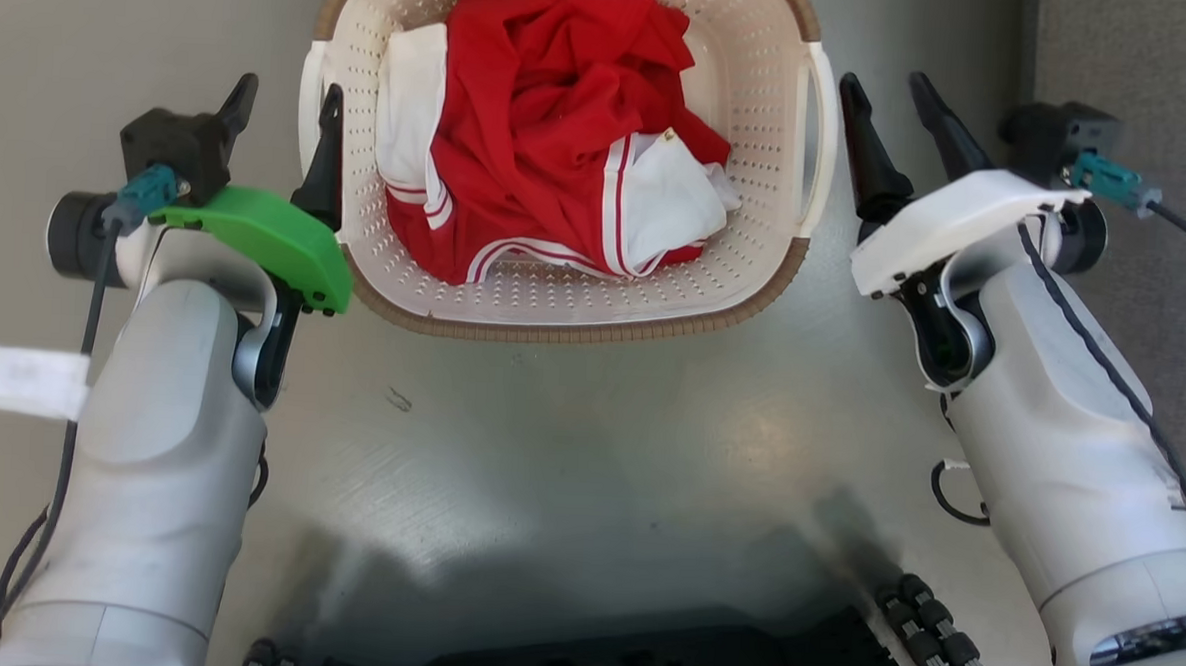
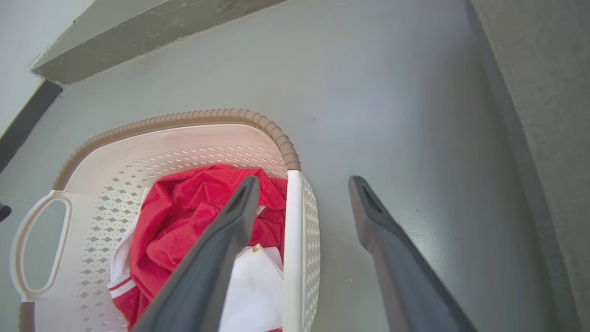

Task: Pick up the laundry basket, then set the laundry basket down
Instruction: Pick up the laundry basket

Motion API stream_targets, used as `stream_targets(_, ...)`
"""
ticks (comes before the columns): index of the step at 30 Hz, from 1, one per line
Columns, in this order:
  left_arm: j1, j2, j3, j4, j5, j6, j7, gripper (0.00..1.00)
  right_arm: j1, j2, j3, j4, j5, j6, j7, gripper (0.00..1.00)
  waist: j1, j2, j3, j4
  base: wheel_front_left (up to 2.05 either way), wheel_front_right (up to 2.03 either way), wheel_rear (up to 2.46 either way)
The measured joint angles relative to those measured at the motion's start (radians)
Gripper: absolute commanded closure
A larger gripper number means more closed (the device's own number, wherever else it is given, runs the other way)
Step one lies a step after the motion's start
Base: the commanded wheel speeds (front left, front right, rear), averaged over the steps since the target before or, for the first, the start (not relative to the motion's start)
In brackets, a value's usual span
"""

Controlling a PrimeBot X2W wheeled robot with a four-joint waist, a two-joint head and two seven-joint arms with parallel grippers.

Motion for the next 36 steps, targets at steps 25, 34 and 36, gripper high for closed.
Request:
stream_targets(25,-0.156,-0.011,-0.097,0.158,-0.103,-0.001,0.078,0.0,-0.152,-0.001,0.152,0.148,0.124,0.0,0.0,0.0,0.0,0.0001,0.116,0.017,0.0,0.0,0.0)
stream_targets(34,-0.17,-0.016,-0.122,0.212,-0.129,-0.001,0.079,0.0,-0.172,-0.002,0.195,0.186,0.173,0.0,0.001,0.0,0.0,0.0,0.129,0.022,0.0,0.0,0.0)
stream_targets(36,-0.184,-0.017,-0.134,0.215,-0.138,-0.001,0.078,0.0,-0.179,-0.002,0.208,0.191,0.188,0.0,0.001,0.0,0.0,0.0,0.133,0.021,0.0,0.0,0.0)
